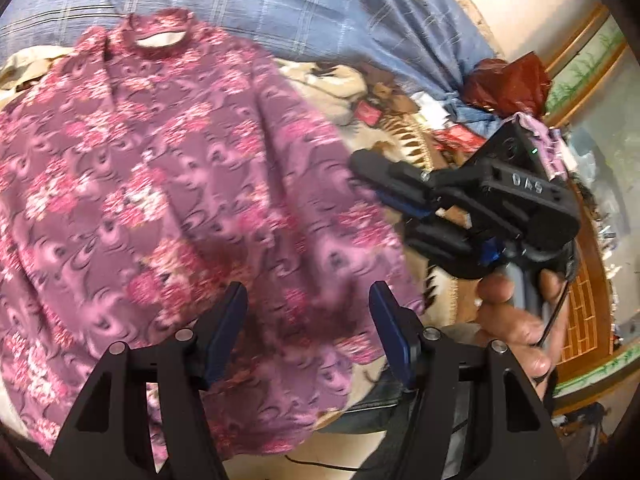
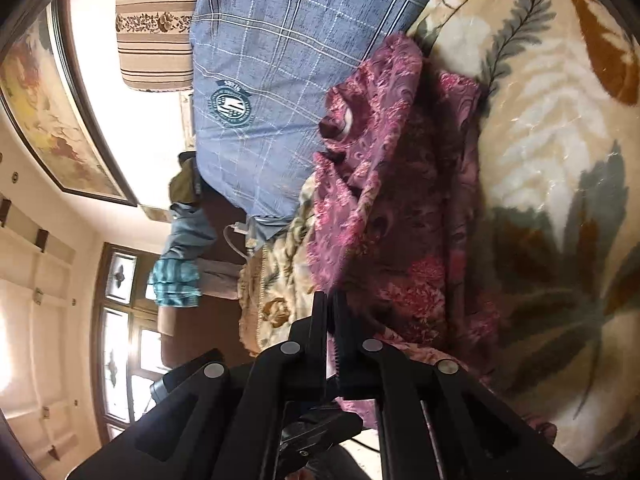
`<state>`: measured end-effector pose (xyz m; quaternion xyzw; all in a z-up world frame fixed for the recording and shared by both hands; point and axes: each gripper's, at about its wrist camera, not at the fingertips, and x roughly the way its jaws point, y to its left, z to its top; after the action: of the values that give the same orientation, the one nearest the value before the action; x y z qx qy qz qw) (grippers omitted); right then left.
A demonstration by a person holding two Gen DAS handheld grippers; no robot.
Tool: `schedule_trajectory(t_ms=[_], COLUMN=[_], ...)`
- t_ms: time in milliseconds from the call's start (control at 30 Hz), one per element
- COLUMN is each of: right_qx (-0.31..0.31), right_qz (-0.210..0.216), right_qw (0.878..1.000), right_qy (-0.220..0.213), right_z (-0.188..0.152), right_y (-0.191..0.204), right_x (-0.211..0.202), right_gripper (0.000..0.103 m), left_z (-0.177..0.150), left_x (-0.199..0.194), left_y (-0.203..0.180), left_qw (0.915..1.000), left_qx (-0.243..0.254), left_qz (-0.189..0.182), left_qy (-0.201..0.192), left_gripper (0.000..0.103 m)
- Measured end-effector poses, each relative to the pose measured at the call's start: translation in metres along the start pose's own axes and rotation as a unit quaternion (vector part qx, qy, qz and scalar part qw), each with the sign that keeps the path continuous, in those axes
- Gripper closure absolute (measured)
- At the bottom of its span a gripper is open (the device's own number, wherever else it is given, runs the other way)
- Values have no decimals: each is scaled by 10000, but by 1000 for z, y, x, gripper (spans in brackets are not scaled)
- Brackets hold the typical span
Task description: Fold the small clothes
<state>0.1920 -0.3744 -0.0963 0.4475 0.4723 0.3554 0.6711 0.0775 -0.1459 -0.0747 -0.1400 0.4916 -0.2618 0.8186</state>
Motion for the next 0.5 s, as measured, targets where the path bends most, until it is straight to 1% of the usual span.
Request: schedule_trajectory(t_ms=[33, 67, 133, 167, 233, 300, 333, 367, 400, 433, 467, 500], right_qx=[22, 38, 93, 111, 59, 138, 140, 97, 99, 127, 165, 205], right_qz=[138, 389, 677, 642, 438, 473, 320, -71, -329, -643, -938, -1172], right_qw=[9999, 9992, 9975, 9978, 9990, 9984, 9984, 9970, 9946, 9912, 9883, 9857], right_qy=[33, 73, 164, 157, 34, -260, -447, -760, -976, -1152, -1192, -1192], right_z=[-1, -2, -4, -4, -4, 0, 2, 4, 5, 7, 8, 10], right_y=[0, 1, 3, 3, 3, 0, -1, -1, -3, -5, -7, -11], right_x=[-2, 0, 5, 7, 3, -9, -17, -28, -37, -47, -51, -55], right_gripper=[95, 95, 95, 95, 95, 94, 91, 89, 83, 72, 66, 57], left_z=[2, 4, 4, 2, -1, -4, -5, -6, -7, -7, -7, -7], left_x=[-1, -2, -5, -8, -11, -12, -12, -11, -11, -9, -8, -5], left_y=[-1, -1, 4, 11, 25, 39, 43, 44, 43, 39, 35, 27], left_qw=[10000, 9999, 10000, 9999, 9998, 9993, 9991, 9989, 9988, 9990, 9992, 9996], left_qx=[31, 50, 84, 91, -68, -295, -381, -436, -467, -442, -383, -269], left_qz=[-61, -99, -6, 68, 181, 219, 194, 174, 142, 93, 66, 51], left_qy=[6, 7, 12, 10, 18, 36, 41, 44, 44, 50, 64, 85], left_gripper=[41, 41, 41, 41, 40, 40, 40, 40, 40, 40, 40, 40])
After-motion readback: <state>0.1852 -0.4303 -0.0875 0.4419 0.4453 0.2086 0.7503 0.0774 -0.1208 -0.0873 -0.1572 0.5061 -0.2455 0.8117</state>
